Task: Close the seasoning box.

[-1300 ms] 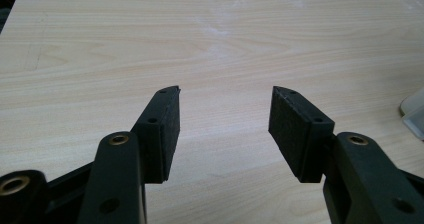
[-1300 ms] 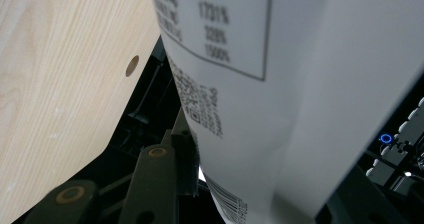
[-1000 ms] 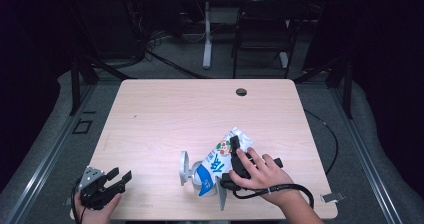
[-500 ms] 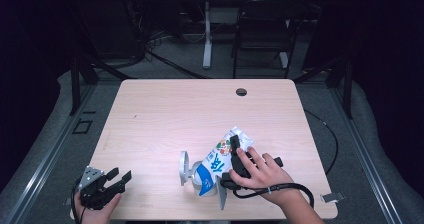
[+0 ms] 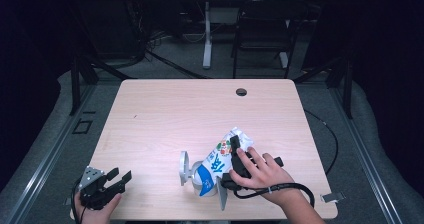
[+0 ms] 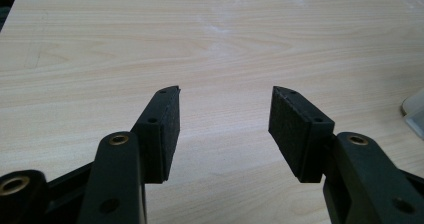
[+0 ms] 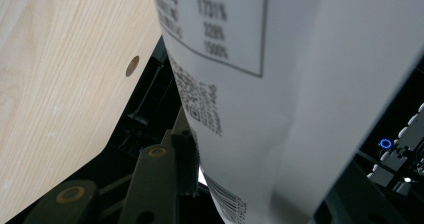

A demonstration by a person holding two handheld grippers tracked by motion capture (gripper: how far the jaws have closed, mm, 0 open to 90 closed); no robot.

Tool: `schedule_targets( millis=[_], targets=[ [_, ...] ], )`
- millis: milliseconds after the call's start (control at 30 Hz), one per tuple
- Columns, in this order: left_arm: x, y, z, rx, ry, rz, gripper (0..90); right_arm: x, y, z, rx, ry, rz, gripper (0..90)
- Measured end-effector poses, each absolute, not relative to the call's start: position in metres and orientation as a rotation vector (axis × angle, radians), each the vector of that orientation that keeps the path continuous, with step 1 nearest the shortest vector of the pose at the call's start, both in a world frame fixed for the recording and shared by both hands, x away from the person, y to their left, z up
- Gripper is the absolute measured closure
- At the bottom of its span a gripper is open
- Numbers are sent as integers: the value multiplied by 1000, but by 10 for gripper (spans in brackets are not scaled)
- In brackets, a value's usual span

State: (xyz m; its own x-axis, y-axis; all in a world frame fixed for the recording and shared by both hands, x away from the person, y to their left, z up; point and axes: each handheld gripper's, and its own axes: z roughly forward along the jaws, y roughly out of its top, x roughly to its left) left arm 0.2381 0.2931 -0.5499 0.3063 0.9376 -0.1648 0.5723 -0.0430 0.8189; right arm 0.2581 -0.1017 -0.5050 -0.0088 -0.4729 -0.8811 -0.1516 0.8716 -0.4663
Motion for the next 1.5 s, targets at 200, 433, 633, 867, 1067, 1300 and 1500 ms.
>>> schedule_targets(
  millis=[200,433,633,867,1067,1300,1500],
  targets=[
    [238,293,-550,1725,1372,541,465,258,-102,-505,-509,1579,-266,617],
    [238,293,-550,1725,1373,541,465,258,-102,-505,-501,1582,-264,617],
    [238,293,-550,1725,1372,541,465,258,-101,-505,-495,1583,-262,617],
    [238,294,-550,1725,1373,542,465,259,-101,-506,-501,1586,-260,617],
    [238,293,-550,1725,1372,542,465,259,-101,-506,-502,1587,-256,617],
    [238,293,-550,1725,1372,542,465,259,-100,-506,-501,1590,-257,617],
    [238,293,-550,1725,1372,542,465,259,-100,-507,-499,1595,-241,617]
  ],
)
